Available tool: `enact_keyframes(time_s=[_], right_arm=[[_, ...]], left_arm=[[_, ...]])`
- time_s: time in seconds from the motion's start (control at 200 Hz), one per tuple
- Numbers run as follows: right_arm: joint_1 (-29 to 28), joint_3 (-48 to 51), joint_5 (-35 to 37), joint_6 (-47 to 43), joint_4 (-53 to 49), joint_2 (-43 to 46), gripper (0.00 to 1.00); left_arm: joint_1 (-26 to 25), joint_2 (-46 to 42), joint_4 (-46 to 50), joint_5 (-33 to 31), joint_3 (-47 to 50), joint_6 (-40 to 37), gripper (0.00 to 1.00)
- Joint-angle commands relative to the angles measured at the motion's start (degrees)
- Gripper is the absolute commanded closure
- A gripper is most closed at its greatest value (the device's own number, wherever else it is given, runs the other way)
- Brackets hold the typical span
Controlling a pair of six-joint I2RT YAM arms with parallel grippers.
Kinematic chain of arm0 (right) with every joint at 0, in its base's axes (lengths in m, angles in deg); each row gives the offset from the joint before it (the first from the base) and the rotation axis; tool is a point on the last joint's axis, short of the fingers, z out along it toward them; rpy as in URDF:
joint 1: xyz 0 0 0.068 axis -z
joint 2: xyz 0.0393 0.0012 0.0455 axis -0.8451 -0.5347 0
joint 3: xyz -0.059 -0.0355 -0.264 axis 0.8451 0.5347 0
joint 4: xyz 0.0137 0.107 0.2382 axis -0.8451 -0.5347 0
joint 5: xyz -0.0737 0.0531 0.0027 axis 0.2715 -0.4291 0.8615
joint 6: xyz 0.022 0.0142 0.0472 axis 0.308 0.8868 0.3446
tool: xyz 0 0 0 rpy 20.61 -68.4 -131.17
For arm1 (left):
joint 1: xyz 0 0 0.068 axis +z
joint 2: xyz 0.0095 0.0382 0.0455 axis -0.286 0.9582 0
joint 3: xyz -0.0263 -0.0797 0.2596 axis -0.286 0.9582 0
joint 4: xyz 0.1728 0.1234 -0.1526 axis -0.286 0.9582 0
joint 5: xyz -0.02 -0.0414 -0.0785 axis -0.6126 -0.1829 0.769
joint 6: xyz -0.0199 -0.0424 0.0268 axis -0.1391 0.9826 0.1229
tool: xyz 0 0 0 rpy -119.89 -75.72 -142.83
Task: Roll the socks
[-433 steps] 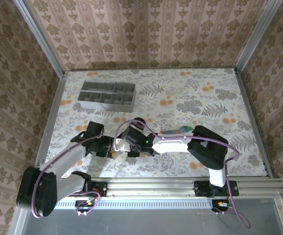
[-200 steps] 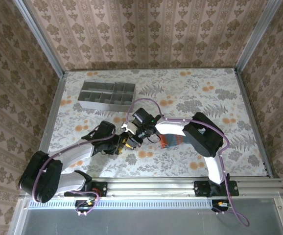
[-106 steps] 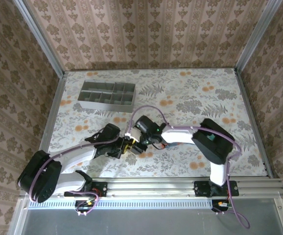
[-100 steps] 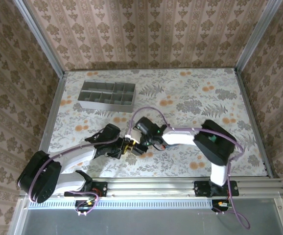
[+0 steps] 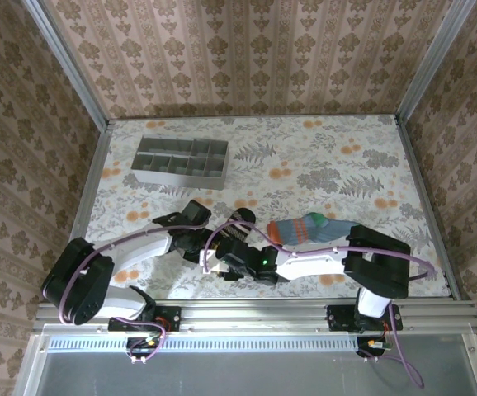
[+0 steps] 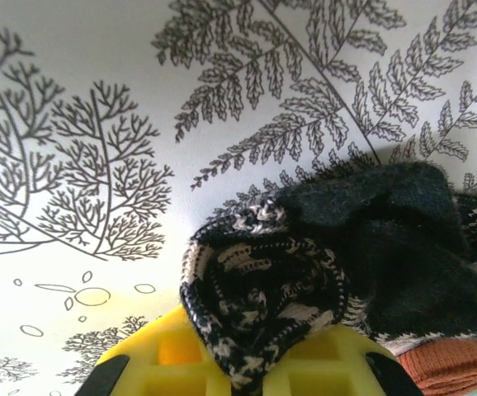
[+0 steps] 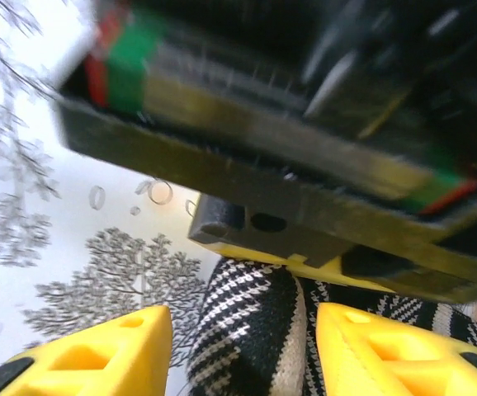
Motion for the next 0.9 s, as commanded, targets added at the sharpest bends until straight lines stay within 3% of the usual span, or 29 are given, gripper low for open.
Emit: enact_keyframes(time_s=[0.0,0.175,0.315,0.42,0.46,0.565,0.675,0.895], right_arm=[[0.2,-2.6,6.2,-2.8,1.2,-3.2,0.52],[1.5,-3.7,7.1,-0.6,-0.2,-6.3,0.61],[2.4,-4.0,6.0,1.5,-1.5,-6.6,0.85],[3.2,-4.7,4.5,4.0,-4.3,-7.7,0.96],[3.5,-4.8,3.9,4.9,-5.5,-8.0,1.0],[5.0,-4.2,-0.4,8.1,-8.2,-8.0,1.0],[7.2,-4.1,-7.4,11.1,-11.6,-8.1,1.0],[11.0,-3.5,-18.9,14.0,-14.4,-8.9,1.0]], left_arm=[[-0.4,5.1,10.7,-1.0,4.0,-0.5,1.0],[-0.2,5.1,9.9,-0.5,4.1,-0.4,1.0],[-0.1,4.4,8.9,0.1,4.7,-0.3,1.0],[0.4,2.2,7.2,0.0,5.2,-0.2,1.0],[0.8,0.8,6.8,-0.3,5.3,-0.5,0.92],[3.0,-3.4,8.9,-0.8,4.5,-2.0,0.59],[6.6,-7.9,12.8,-1.8,2.5,-5.8,0.41],[14.5,-14.4,20.9,-4.2,-1.9,-13.3,0.34]])
